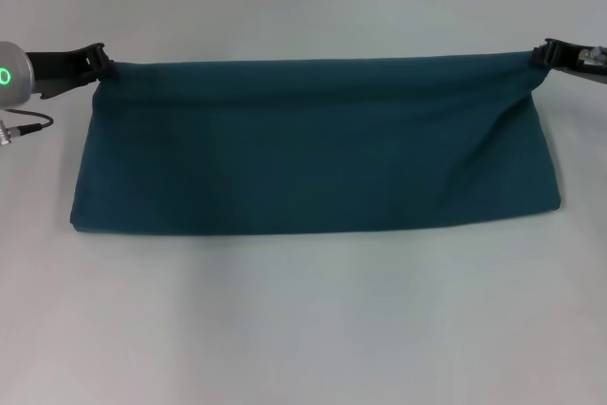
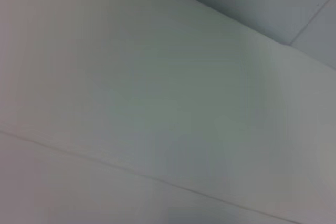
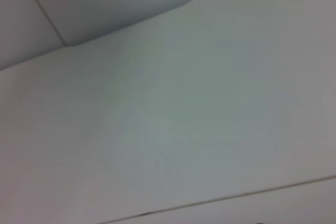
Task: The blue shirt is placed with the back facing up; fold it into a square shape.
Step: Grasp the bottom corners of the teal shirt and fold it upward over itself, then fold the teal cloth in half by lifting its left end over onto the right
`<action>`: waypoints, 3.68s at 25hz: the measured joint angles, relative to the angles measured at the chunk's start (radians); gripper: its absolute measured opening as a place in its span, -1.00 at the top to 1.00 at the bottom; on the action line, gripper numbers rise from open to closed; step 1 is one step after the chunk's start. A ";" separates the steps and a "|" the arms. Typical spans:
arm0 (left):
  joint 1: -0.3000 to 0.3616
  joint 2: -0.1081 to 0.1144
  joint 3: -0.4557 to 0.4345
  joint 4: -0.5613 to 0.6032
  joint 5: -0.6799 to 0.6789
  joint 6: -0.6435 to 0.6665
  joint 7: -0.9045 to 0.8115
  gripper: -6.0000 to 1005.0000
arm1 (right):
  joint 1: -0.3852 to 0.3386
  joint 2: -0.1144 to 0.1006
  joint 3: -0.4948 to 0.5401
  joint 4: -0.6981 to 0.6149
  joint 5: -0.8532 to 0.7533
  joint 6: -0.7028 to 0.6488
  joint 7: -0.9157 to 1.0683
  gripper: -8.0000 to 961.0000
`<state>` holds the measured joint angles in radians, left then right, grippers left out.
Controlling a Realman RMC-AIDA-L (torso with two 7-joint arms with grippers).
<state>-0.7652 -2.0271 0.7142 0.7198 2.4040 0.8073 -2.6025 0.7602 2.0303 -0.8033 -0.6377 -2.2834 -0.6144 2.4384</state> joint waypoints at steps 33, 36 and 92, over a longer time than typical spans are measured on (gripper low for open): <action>-0.041 -0.005 0.012 -0.134 0.006 -0.248 0.062 0.90 | 0.066 -0.016 -0.106 0.111 -0.002 0.175 -0.010 0.53; -0.039 -0.007 0.002 -0.132 0.001 -0.253 0.056 0.77 | 0.079 -0.035 -0.109 0.129 -0.002 0.181 -0.009 0.52; 0.374 -0.030 -0.251 -0.173 -0.474 0.273 -0.065 -0.56 | -0.312 -0.087 0.182 0.005 0.509 -0.773 -0.276 -0.75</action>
<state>-0.3917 -2.0570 0.4636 0.5465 1.9302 1.0799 -2.6671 0.4479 1.9437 -0.6213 -0.6326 -1.7743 -1.3876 2.1622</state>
